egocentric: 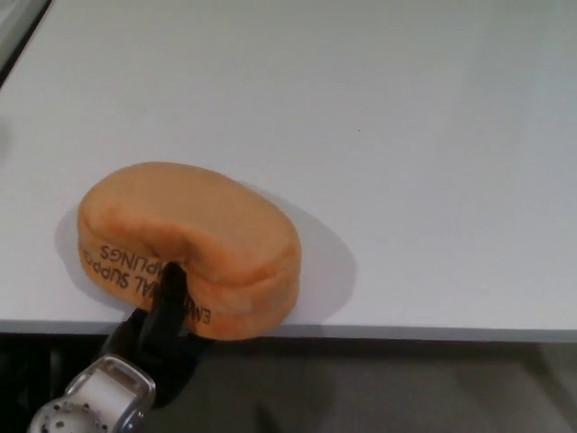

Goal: A soft plate is kept in the center of the table close to the robot and the robot uses its left hand to pick up the plate, turns it upside down and places it back on the table

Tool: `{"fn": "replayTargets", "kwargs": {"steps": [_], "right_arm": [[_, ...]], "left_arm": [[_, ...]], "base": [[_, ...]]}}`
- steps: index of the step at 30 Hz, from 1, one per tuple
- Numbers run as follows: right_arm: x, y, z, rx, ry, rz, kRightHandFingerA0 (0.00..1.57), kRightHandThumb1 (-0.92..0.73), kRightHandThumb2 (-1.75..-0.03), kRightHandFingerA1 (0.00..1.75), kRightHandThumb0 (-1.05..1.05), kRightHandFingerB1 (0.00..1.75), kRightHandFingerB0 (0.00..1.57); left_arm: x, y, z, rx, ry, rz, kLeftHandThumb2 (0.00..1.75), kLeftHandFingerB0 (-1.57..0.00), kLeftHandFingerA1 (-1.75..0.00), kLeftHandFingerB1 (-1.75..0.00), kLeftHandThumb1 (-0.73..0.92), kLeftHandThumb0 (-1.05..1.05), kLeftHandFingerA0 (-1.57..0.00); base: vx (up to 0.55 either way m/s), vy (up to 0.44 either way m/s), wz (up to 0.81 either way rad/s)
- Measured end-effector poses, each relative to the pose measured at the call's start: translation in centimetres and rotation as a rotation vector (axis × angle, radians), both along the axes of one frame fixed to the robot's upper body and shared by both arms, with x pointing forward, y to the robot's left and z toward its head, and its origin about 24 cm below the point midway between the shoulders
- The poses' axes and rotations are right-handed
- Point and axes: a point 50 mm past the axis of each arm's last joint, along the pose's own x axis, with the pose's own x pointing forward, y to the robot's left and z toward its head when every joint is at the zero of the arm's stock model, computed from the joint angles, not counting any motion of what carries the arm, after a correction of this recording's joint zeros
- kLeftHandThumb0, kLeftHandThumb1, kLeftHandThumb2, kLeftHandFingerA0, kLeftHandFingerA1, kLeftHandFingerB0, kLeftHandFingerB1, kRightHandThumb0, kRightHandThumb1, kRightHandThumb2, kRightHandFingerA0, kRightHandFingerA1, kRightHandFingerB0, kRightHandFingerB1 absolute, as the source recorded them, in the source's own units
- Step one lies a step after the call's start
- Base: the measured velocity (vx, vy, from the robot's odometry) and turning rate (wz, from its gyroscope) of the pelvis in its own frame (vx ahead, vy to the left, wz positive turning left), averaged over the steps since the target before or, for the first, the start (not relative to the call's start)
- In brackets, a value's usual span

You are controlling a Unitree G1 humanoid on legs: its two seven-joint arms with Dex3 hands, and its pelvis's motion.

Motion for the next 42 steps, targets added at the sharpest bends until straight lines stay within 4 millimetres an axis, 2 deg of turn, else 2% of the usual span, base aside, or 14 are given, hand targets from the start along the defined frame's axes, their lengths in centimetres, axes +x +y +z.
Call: {"fn": "replayTargets", "kwargs": {"steps": [5,6,8,9,18,19,20,24,26,29,34,36,39,42], "right_arm": [[0.3,0.0,0.1,0.000,-0.007,0.003,0.34,-0.75,-1.08,0.62,-0.88,0.08,0.00],[0.3,0.0,0.1,-0.001,-0.008,0.004,0.37,-0.87,-0.65,0.55,-0.83,0.17,0.00],[0.4,0.0,0.1,-0.002,-0.007,0.005,0.33,-0.77,-1.09,0.62,-0.88,0.08,0.00],[0.4,-0.1,0.1,-0.002,-0.007,0.006,0.34,-0.78,-1.10,0.62,-0.88,0.08,0.00],[0.5,-0.1,0.2,-0.004,-0.009,0.010,0.34,-0.77,-1.09,0.62,-0.88,0.08,0.00],[0.5,-0.1,0.2,-0.004,-0.011,0.010,0.36,-0.88,-0.66,0.55,-0.82,0.17,0.00],[0.5,-0.1,0.2,-0.004,-0.011,0.010,0.33,-0.76,-1.08,0.62,-0.87,0.08,0.00],[0.7,-0.1,0.2,-0.002,-0.015,0.011,0.33,-0.76,-1.09,0.63,-0.87,0.08,0.00],[0.8,-0.1,0.2,-0.002,-0.017,0.011,0.35,-0.75,-1.08,0.63,-0.86,0.10,0.00],[0.8,-0.1,0.3,0.000,-0.015,0.011,0.36,-0.75,-1.08,0.64,-0.82,0.12,0.00],[0.7,0.0,0.3,0.000,-0.008,0.009,0.33,-0.77,-1.09,0.62,-0.87,0.08,0.00],[0.7,-0.1,0.3,0.000,-0.008,0.009,0.35,-0.89,-0.66,0.53,-0.82,0.17,0.00],[0.6,-0.1,0.3,0.000,-0.005,0.008,0.34,-0.77,-1.09,0.63,-0.87,0.09,0.00],[0.6,-0.1,0.2,0.000,-0.002,0.007,0.33,-0.77,-1.09,0.61,-0.88,0.08,0.00]], "left_arm": [[0.2,-0.8,0.1,0.003,-0.002,-0.031,0.64,-0.59,-1.75,-1.67,0.74,-0.35,-1.03],[0.3,-0.9,0.1,0.001,-0.004,-0.035,0.66,-0.60,-1.75,-1.64,0.73,-0.35,-1.04],[0.4,-1.5,0.2,-0.001,-0.007,-0.052,0.63,-0.64,-1.75,-1.75,0.78,-0.39,-1.04],[0.5,-1.9,0.2,0.000,-0.010,-0.068,0.94,-0.93,-1.50,-1.31,0.56,-0.51,-1.29],[1.6,-5.0,0.8,-0.009,-0.033,-0.201,0.72,-0.68,-1.75,-1.64,0.67,-0.35,-1.02],[1.7,-5.3,0.9,-0.009,-0.033,-0.212,0.71,-0.67,-1.75,-1.69,0.70,-0.36,-1.02],[1.7,-5.7,0.9,-0.008,-0.034,-0.225,0.71,-0.58,-1.75,-1.71,0.71,-0.35,-1.02],[2.7,-7.2,1.9,-0.006,-0.056,-0.272,0.97,-0.88,-1.46,-1.26,0.55,-0.49,-1.27],[3.3,-8.0,2.6,-0.011,-0.069,-0.290,0.70,-0.65,-1.75,-1.74,0.76,-0.42,-1.05],[4.1,-8.5,3.7,-0.001,-0.095,-0.311,1.00,-0.89,-1.47,-1.26,0.55,-0.53,-1.29],[4.5,-8.7,4.3,0.001,-0.100,-0.307,0.70,-0.60,-1.75,-1.72,0.75,-0.42,-1.03],[4.5,-8.6,4.3,0.004,-0.094,-0.301,0.69,-0.59,-1.75,-1.72,0.77,-0.43,-1.03],[4.5,-8.2,4.3,0.002,-0.084,-0.276,0.98,-0.79,-1.46,-1.21,0.55,-0.53,-1.27],[4.6,-7.7,4.3,0.002,-0.075,-0.250,0.63,-0.56,-1.75,-1.74,0.80,-0.44,-1.01]], "base": [[0.00,0.000,0.00],[0.00,0.000,0.00],[0.00,0.000,0.00],[0.00,0.000,0.00],[0.00,0.000,0.00],[0.00,0.000,0.00],[0.00,0.000,0.00],[0.00,0.000,0.00],[0.00,0.000,0.00],[0.00,0.000,0.00],[0.00,0.000,0.00],[0.00,0.000,0.00],[0.00,0.000,0.00],[0.00,0.000,0.00]]}}
